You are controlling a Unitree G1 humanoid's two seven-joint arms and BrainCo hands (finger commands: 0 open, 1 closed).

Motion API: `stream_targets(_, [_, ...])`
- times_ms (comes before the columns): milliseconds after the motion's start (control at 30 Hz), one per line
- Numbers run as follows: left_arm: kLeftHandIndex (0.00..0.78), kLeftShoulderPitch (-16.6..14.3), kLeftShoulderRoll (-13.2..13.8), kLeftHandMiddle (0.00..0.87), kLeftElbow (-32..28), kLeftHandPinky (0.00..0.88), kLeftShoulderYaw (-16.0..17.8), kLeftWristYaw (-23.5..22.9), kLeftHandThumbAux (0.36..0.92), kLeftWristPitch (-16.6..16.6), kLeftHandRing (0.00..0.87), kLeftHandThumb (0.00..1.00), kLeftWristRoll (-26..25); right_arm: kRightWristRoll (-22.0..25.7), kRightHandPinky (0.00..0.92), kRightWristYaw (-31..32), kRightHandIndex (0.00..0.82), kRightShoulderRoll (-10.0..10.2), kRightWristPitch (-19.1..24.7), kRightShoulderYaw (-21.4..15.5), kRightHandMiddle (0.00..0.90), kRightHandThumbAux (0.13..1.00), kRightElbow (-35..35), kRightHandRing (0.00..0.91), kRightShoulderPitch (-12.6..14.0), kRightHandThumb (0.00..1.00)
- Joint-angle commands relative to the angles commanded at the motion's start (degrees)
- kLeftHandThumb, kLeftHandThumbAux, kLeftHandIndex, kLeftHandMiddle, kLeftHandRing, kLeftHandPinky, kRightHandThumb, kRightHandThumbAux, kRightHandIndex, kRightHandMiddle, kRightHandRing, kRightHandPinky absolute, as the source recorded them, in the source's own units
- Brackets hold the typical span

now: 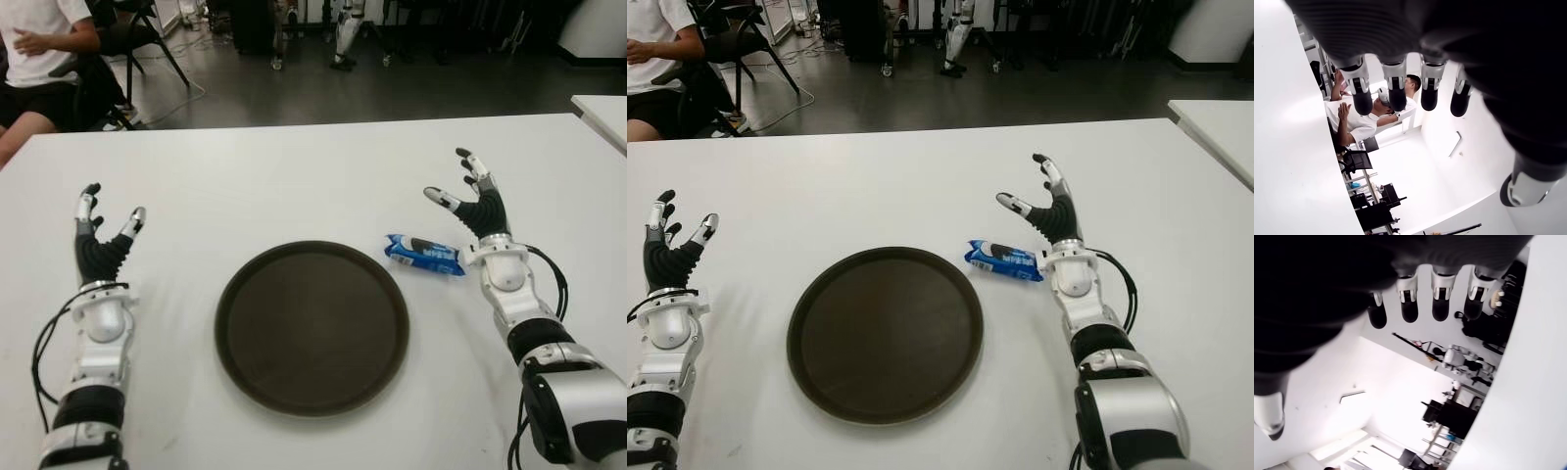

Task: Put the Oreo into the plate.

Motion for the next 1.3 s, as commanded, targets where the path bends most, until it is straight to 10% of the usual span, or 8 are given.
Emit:
stream_targets(900, [0.016,-0.4,0.1,0.000,0.5,0.000,-0.1,0.1,0.595,-0.1,0.000,0.000,0.0,-2.9,0.000,2.8,0.079,-2.8,5.6,2.1,0.040,0.704,-12.4,0.022,4.6,0.000])
stream_targets(1300, [0.016,-0.6,0.0,0.000,0.7,0.000,-0.1,0.2,0.595,-0.1,0.000,0.000,0.1,-12.2,0.013,6.0,0.005,-6.2,25.7,6.6,0.015,0.675,-27.6,0.024,8.2,0.000])
